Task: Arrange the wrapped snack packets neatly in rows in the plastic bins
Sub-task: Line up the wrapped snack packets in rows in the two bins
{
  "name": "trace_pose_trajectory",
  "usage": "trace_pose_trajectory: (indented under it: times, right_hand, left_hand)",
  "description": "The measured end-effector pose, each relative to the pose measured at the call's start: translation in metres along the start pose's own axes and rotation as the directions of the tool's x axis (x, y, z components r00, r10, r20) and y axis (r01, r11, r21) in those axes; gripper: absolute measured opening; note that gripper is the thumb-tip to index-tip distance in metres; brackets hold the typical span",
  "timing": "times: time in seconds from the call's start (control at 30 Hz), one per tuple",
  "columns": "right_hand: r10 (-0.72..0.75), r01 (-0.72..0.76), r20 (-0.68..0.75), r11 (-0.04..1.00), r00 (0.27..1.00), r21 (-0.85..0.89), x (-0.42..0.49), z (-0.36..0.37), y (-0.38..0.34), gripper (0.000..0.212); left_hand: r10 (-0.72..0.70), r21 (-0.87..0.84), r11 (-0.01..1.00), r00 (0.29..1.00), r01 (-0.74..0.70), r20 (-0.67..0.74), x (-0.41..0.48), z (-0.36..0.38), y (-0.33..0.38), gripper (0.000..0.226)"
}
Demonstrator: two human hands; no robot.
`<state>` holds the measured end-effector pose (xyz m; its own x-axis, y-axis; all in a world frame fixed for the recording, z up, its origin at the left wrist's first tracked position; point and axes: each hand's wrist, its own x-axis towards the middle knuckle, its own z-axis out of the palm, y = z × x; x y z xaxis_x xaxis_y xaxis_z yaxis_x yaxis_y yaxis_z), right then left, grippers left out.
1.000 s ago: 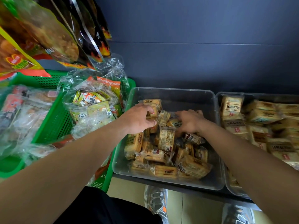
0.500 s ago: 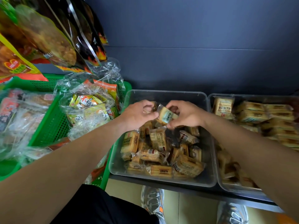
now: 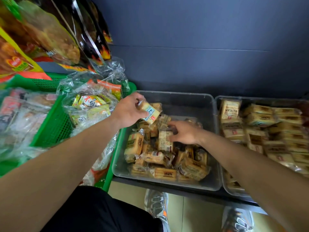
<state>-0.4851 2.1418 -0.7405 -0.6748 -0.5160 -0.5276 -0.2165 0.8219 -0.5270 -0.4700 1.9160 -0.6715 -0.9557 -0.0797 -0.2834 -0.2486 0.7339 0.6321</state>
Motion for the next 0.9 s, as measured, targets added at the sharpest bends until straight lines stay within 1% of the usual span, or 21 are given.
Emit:
trace_pose_trajectory:
  times: [0.03,0.07,0.13,0.17,0.2,0.23,0.27,0.3,0.33,0.37,0.4,0.43,0.47,0.53,0.57,0.6,0.63,0.7,0.77,0.83,0.9]
  right_hand:
    - [0.008,-0.008,0.012,0.998,1.0,-0.07,0.001,0.004,-0.004,0.071]
    - [0.015,-0.013,0.018,0.995,1.0,-0.097,0.002,0.005,-0.006,0.069]
    - [-0.021,0.021,0.023,1.0,1.0,-0.006,0.001,0.0,-0.009,0.045]
    - [-0.047,0.047,-0.009,0.996,0.999,0.073,-0.001,-0.004,-0.009,0.033]
    - [-0.069,0.08,-0.083,0.987,0.994,0.138,-0.003,-0.009,-0.01,0.03]
    - [-0.085,0.112,-0.177,0.982,0.981,0.15,-0.005,-0.015,-0.011,0.032]
    - [-0.105,0.135,-0.25,0.985,0.963,0.108,-0.006,-0.019,-0.011,0.037]
    - [-0.128,0.143,-0.256,0.989,0.958,0.041,-0.009,-0.02,-0.012,0.043]
    - [-0.147,0.146,-0.192,0.989,0.97,-0.023,-0.013,-0.017,-0.013,0.048]
    - [-0.151,0.145,-0.077,0.986,0.986,-0.078,-0.017,-0.011,-0.012,0.052]
    - [-0.143,0.147,0.039,0.983,0.989,-0.109,-0.019,-0.003,-0.011,0.052]
    - [-0.144,0.154,0.098,0.982,0.985,-0.106,-0.02,0.005,-0.01,0.046]
    - [-0.154,0.161,0.087,0.984,0.984,-0.074,-0.018,0.011,-0.008,0.034]
    - [-0.142,0.143,-0.033,0.99,0.989,0.016,-0.014,0.01,-0.006,0.012]
    - [-0.112,0.114,-0.068,0.993,0.991,0.027,-0.01,0.008,-0.006,0.012]
    - [-0.085,0.086,-0.083,0.996,0.993,0.006,-0.006,0.006,-0.005,0.02]
    - [-0.057,0.054,-0.069,0.997,0.996,-0.046,-0.001,0.004,-0.003,0.034]
    - [-0.004,0.006,0.022,0.995,1.0,-0.103,0.005,0.003,-0.003,0.062]
    - [0.037,-0.036,0.109,0.999,0.993,-0.01,0.011,0.001,-0.002,0.077]
    - [0.055,-0.057,0.154,0.998,0.987,0.013,0.012,-0.003,-0.002,0.082]
    - [0.045,-0.046,0.156,0.999,0.987,-0.001,0.011,-0.006,-0.003,0.066]
  left_hand:
    - [0.004,-0.004,1.0,1.0,-0.004,0.001,0.0,-0.001,-0.002,0.052]
    - [0.005,-0.008,1.0,1.0,-0.005,-0.001,0.0,-0.002,-0.004,0.052]
    - [0.006,-0.022,1.0,1.0,-0.006,-0.016,0.0,-0.003,-0.005,0.051]
    - [0.003,-0.039,0.999,0.999,-0.004,-0.033,0.0,-0.003,-0.006,0.051]
    - [0.0,-0.057,0.998,0.999,-0.003,-0.052,0.001,-0.004,-0.006,0.051]
    - [-0.004,-0.072,0.997,0.998,0.0,-0.067,0.001,-0.005,-0.006,0.052]
    - [-0.009,-0.08,0.997,0.997,0.003,-0.074,0.001,-0.006,-0.006,0.052]
    - [-0.012,-0.081,0.997,0.997,0.006,-0.073,0.001,-0.007,-0.007,0.053]
    - [-0.013,-0.077,0.997,0.998,0.008,-0.067,0.002,-0.008,-0.007,0.054]
    - [-0.017,-0.071,0.997,0.998,0.012,-0.063,0.002,-0.008,-0.007,0.054]
    - [-0.019,-0.067,0.998,0.998,0.015,-0.062,0.002,-0.009,-0.006,0.054]
    - [-0.02,-0.065,0.998,0.998,0.016,-0.062,0.002,-0.009,-0.006,0.053]
    - [-0.021,-0.063,0.998,0.998,0.017,-0.06,0.002,-0.01,-0.007,0.053]
    - [-0.022,-0.051,0.998,0.998,0.019,-0.055,0.002,-0.01,-0.007,0.053]
    - [-0.021,-0.042,0.999,0.998,0.019,-0.051,0.002,-0.01,-0.007,0.053]
    - [-0.017,-0.035,0.999,0.999,0.015,-0.048,0.001,-0.009,-0.008,0.053]
    - [-0.015,-0.031,0.999,0.999,0.013,-0.047,0.001,-0.009,-0.009,0.052]
    - [-0.022,-0.031,0.999,0.999,0.02,-0.048,0.0,-0.009,-0.01,0.05]
    - [-0.029,-0.036,0.999,0.998,0.028,-0.048,0.001,-0.01,-0.01,0.048]
    - [-0.026,-0.041,0.999,0.998,0.024,-0.05,0.002,-0.01,-0.011,0.047]
    - [-0.018,-0.04,0.999,0.998,0.016,-0.053,0.003,-0.009,-0.012,0.046]
